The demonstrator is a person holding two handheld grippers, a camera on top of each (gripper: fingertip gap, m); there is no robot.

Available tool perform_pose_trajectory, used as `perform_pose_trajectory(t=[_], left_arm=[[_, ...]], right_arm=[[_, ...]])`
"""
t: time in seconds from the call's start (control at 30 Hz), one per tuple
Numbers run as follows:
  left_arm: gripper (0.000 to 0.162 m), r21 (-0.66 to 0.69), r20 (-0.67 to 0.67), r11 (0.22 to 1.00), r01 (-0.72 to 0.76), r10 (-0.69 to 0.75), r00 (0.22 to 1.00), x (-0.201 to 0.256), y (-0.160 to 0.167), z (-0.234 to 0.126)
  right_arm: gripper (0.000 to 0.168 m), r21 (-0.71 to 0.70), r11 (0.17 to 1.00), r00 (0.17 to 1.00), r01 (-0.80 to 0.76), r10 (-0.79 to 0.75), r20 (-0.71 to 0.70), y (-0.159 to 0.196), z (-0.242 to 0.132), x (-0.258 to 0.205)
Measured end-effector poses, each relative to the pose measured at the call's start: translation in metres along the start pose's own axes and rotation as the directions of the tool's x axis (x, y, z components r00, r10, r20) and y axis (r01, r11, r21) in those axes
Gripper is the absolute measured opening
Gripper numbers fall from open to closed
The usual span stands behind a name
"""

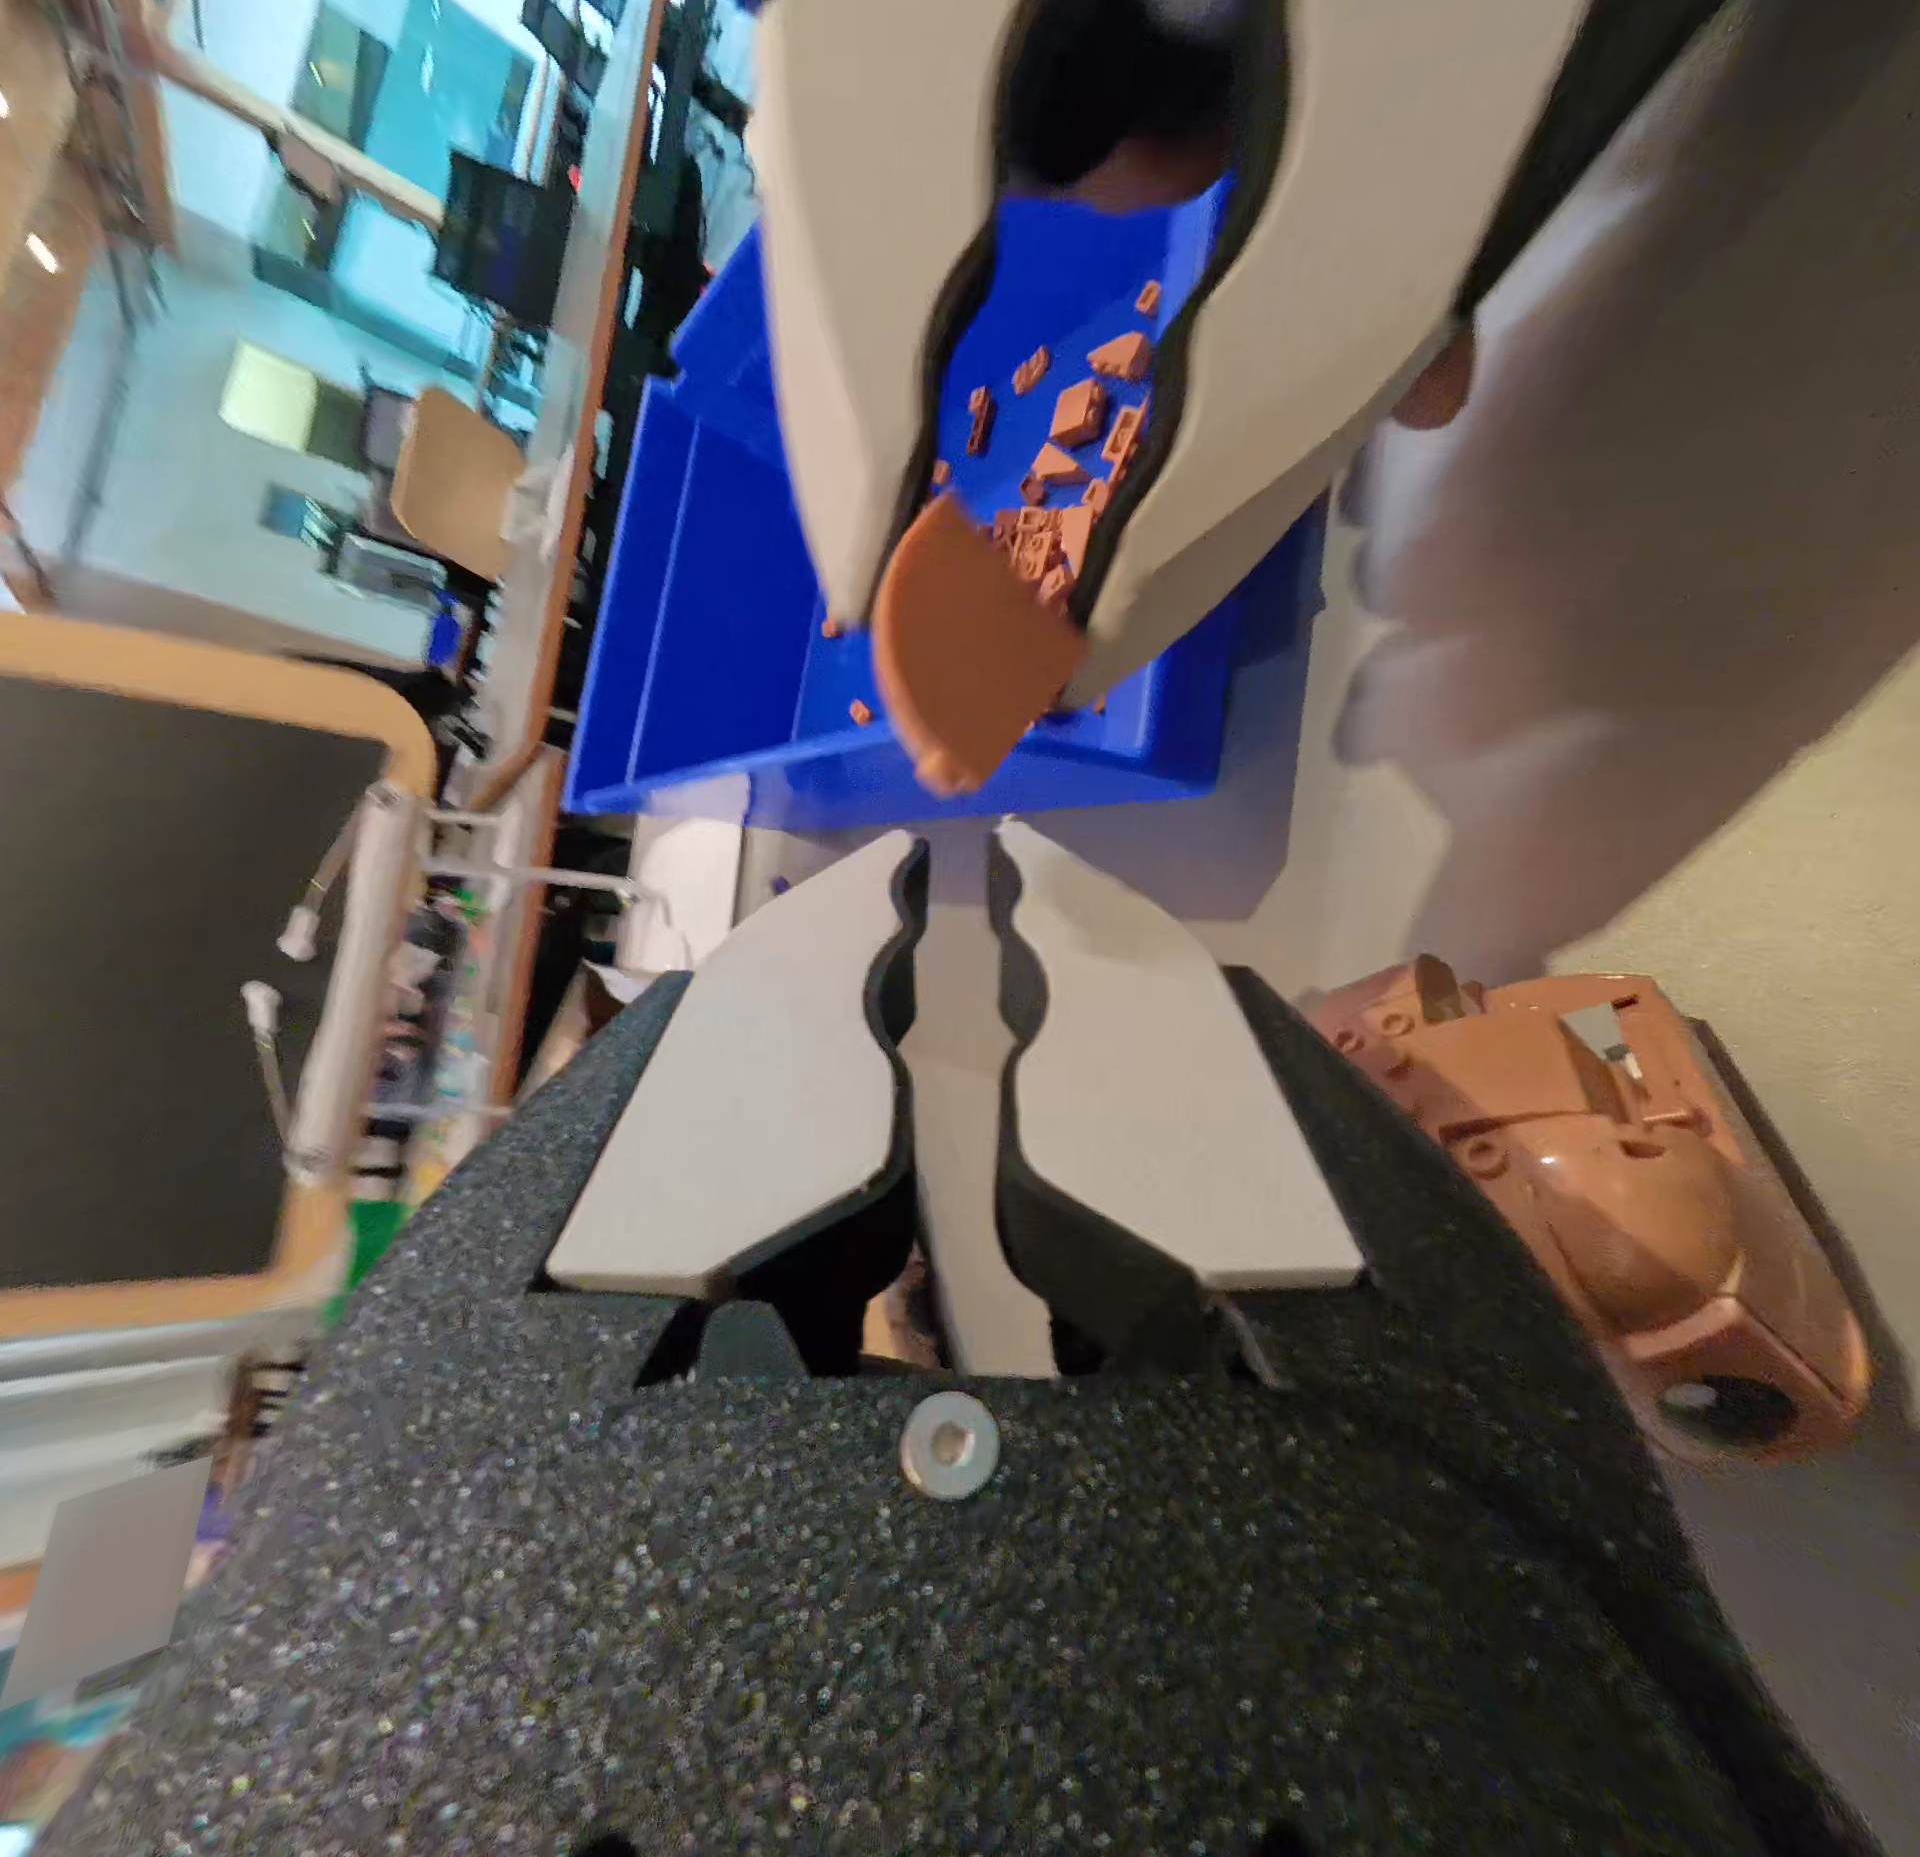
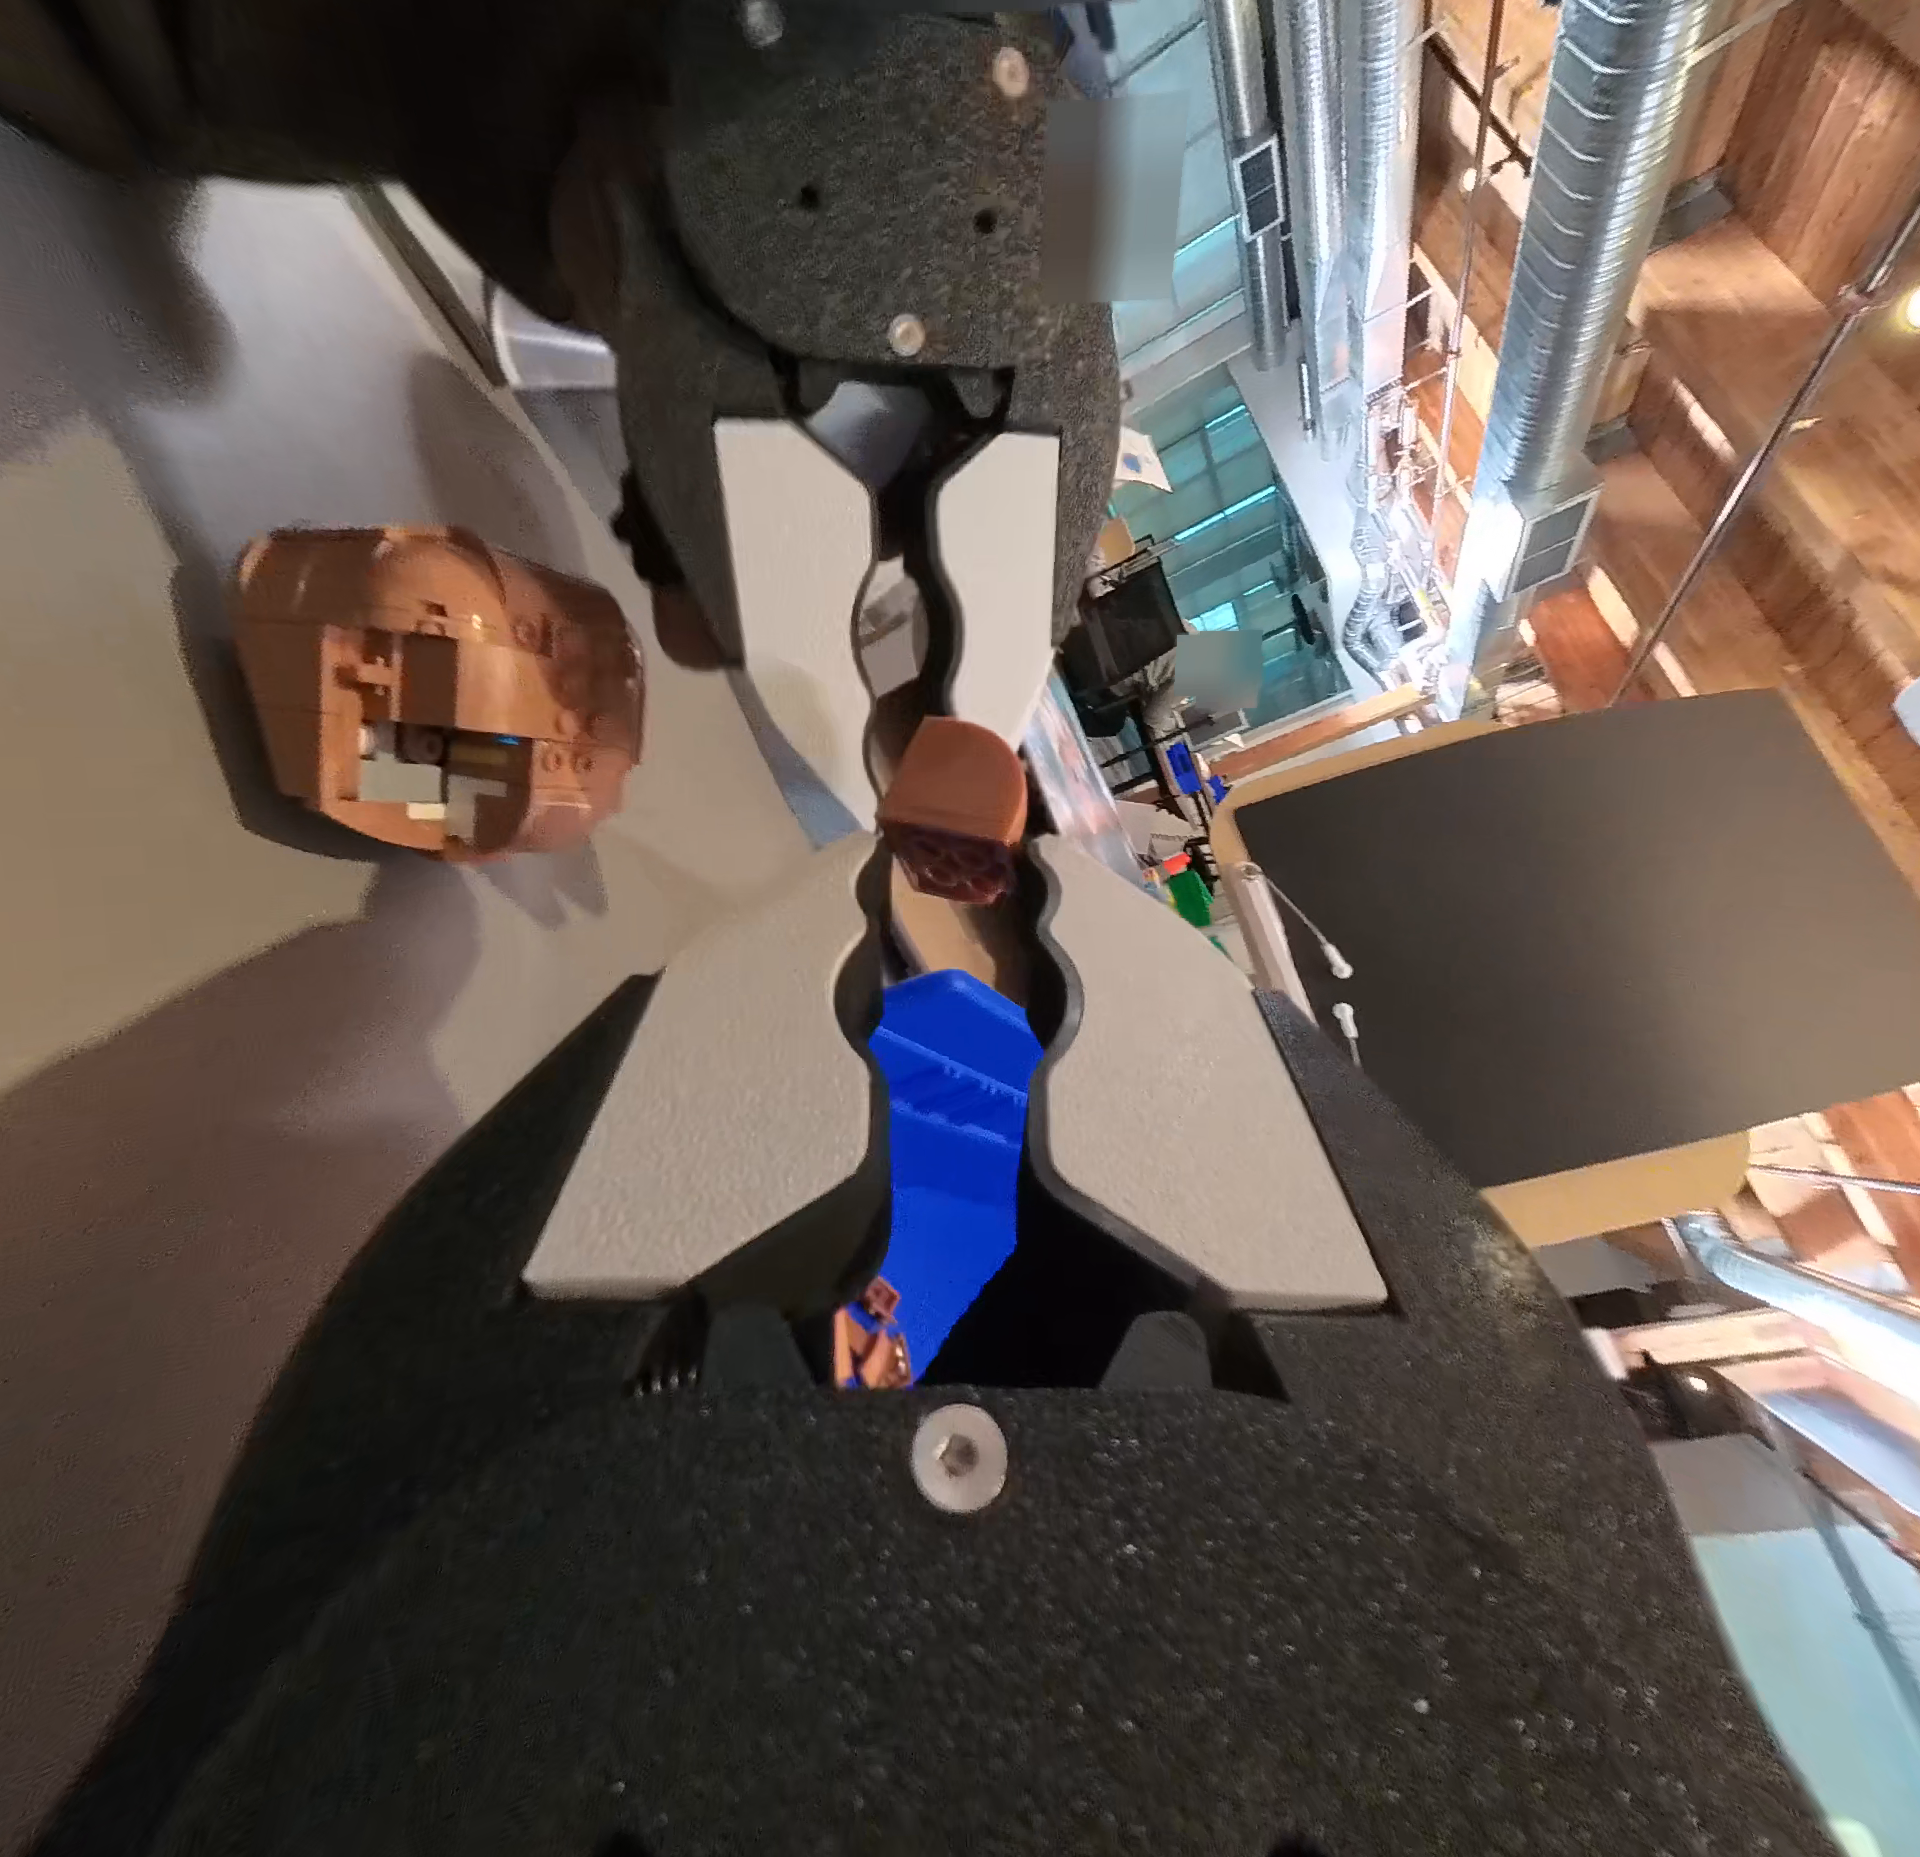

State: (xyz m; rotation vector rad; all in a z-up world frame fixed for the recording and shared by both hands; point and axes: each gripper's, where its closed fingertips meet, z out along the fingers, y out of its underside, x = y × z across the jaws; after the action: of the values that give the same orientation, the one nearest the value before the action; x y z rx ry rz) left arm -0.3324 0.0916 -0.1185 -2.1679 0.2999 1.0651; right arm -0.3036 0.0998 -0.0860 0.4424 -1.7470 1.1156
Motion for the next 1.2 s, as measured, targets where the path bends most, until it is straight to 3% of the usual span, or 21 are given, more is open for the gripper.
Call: perform_pose_trajectory(t=[0.07,0.17,0.27,0.37,0.5,0.6,0.77,0.9,0.97,1.2], left_arm=[[0.025,0.024,-0.065,0.984,0.179,-0.177,0.982,-0.004,0.003,-0.004],[0.041,0.127,-0.284,0.855,0.504,-0.455,0.844,-0.007,-0.016,-0.021],[0.042,0.173,-0.459,0.724,0.668,-0.541,0.705,-0.007,-0.036,-0.037],[0.041,0.154,-0.532,0.703,0.694,-0.533,0.658,0.002,-0.044,-0.039],[0.038,0.155,-0.537,0.724,0.672,-0.509,0.673,0.011,-0.049,-0.032],[0.025,0.182,-0.53,0.715,0.675,-0.507,0.68,0.01,-0.053,-0.029],[0.024,0.242,-0.491,0.723,0.647,-0.484,0.724,0.004,-0.057,-0.028],[0.023,0.304,-0.387,0.775,0.555,-0.432,0.815,-0.003,-0.059,-0.029],[0.023,0.314,-0.328,0.809,0.497,-0.399,0.857,-0.004,-0.058,-0.028],[0.023,0.341,-0.139,0.891,0.299,-0.266,0.954,-0.008,-0.056,-0.023]], right_arm=[[0.022,-0.017,0.999,0.999,0.043,-0.043,-0.019,0.002,-0.001,0.002],[0.022,-0.037,0.993,0.993,0.11,-0.111,-0.041,0.003,-0.001,0.003],[0.022,-0.038,0.987,0.986,0.158,-0.16,-0.056,0.002,-0.001,0.002],[0.022,-0.021,0.983,0.981,0.183,-0.184,-0.06,-0.002,-0.001,0.0],[0.022,0.019,0.984,0.983,0.178,-0.176,-0.06,-0.01,-0.003,-0.001],[0.022,0.028,0.985,0.984,0.173,-0.171,-0.057,-0.011,-0.003,-0.001],[0.022,0.043,0.993,0.992,0.111,-0.108,-0.069,-0.011,-0.005,0.005],[0.022,0.042,0.999,0.996,0.03,-0.026,-0.087,-0.01,-0.004,0.011],[0.009,0.013,1.0,0.994,0.011,-0.009,-0.106,-0.004,-0.003,0.015],[0.011,0.04,0.991,0.99,-0.131,0.133,-0.045,0.002,-0.002,0.015]])
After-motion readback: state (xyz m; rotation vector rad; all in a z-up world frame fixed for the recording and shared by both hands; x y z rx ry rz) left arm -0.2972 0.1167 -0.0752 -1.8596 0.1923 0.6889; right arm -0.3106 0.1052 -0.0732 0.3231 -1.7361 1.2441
